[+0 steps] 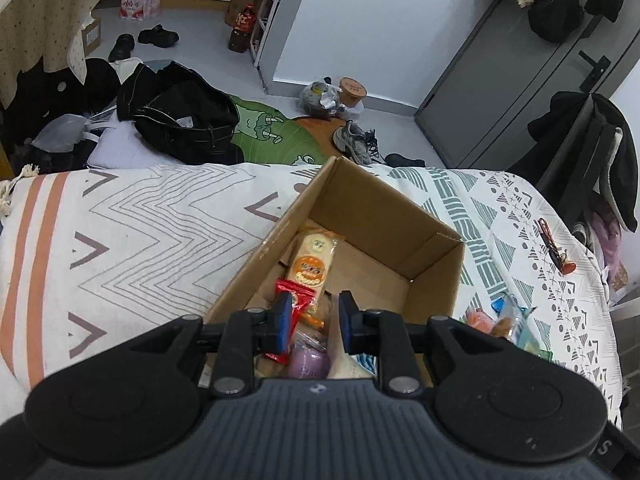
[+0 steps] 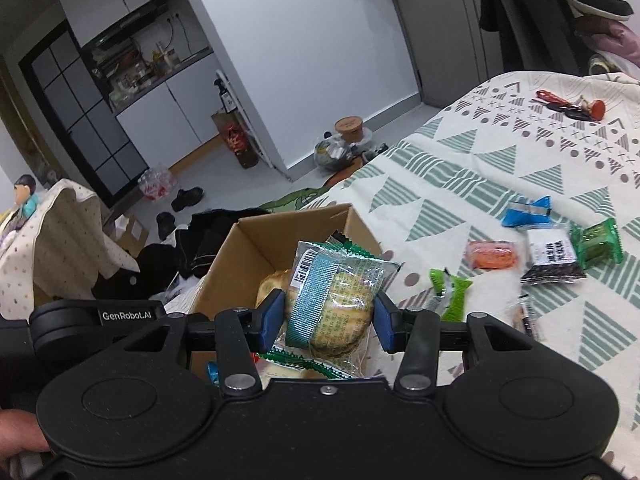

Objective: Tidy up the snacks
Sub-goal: 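Open both tools to drop the red bar and cookie pack into the box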

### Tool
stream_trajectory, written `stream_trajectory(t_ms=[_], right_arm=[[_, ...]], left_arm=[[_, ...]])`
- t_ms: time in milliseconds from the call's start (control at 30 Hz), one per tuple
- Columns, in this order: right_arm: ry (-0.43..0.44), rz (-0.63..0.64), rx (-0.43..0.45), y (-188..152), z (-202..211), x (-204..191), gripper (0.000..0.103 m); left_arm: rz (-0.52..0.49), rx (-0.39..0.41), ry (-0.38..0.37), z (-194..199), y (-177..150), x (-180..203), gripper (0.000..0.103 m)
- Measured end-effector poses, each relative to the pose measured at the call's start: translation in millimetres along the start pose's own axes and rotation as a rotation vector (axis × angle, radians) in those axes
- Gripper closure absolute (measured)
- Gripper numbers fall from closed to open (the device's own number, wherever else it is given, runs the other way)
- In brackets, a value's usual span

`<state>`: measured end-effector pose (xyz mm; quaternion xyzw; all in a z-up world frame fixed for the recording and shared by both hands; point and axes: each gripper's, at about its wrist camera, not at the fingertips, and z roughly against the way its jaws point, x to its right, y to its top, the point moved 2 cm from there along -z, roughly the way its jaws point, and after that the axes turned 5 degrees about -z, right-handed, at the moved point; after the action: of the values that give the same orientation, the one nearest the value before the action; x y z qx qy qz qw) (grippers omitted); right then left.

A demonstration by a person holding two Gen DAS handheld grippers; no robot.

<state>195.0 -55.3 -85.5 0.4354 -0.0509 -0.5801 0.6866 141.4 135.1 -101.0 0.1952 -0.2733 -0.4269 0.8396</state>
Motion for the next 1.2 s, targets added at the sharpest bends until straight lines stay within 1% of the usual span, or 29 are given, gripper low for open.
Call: stream_trajectory(t_ms=[100,167,233,300,400,467,533,567,600,700,767,933,1100,1200], right_arm=[[0.021,0.01,-0.01,0.0,-5.0,-7.0,0.057],[0.05,0.019,-0.011,0.1,-6.7,-12.6,0.056],[0.066,0.026,-0.016,-0.9,-8.9,-17.3,0.055],[0.051,0.039,-0.009,-2.1,-8.4,-20.1,0.054],[0.047,0.035,-0.001,-0.3,-1.2,-17.9,0.052],[0.029,0.026,0.014,1.9,4.7,-14.2,0.049],[0.016,0.019,0.026,2.9,10.3,-9.3,0.048],[0.013,0.016,0.026,3.3,12.7,-7.6,0.048],[0.009,0.012,0.027,3.4,15.0,-5.6,0.048],[-0.004,0.006,0.034,3.7,22.7,0.5,0.042],[-0.008,0.006,0.041,5.1,30.0,4.4,0.037],[-0.012,0.004,0.057,8.7,49.3,14.7,0.028],[-0.021,-0.006,0.065,13.6,66.7,26.6,0.026],[-0.042,-0.02,0.059,15.4,74.3,37.3,0.022]], left_arm=[[0.004,-0.014,0.01,1.1,3.7,-3.5,0.073],[-0.001,-0.012,0.013,4.5,4.8,-5.1,0.069],[-0.009,-0.005,0.015,9.8,5.2,-7.0,0.062],[-0.015,0.004,0.023,14.0,5.9,-9.7,0.052],[-0.019,0.012,0.052,19.2,5.7,-13.7,0.045],[-0.016,0.013,0.068,21.8,4.7,-14.7,0.043],[-0.016,0.015,0.072,26.2,4.2,-13.3,0.042],[-0.02,0.018,0.07,29.0,3.5,-11.2,0.04],[-0.026,0.024,0.067,32.5,3.1,-8.6,0.034],[-0.049,0.053,0.061,43.5,0.8,-0.4,0.025],[-0.062,0.065,0.059,49.0,-1.2,5.0,0.023],[-0.072,0.073,0.058,58.6,-6.6,15.9,0.022],[-0.096,0.082,0.055,66.3,-12.5,30.5,0.022],[-0.108,0.084,0.049,70.4,-15.3,41.9,0.021]])
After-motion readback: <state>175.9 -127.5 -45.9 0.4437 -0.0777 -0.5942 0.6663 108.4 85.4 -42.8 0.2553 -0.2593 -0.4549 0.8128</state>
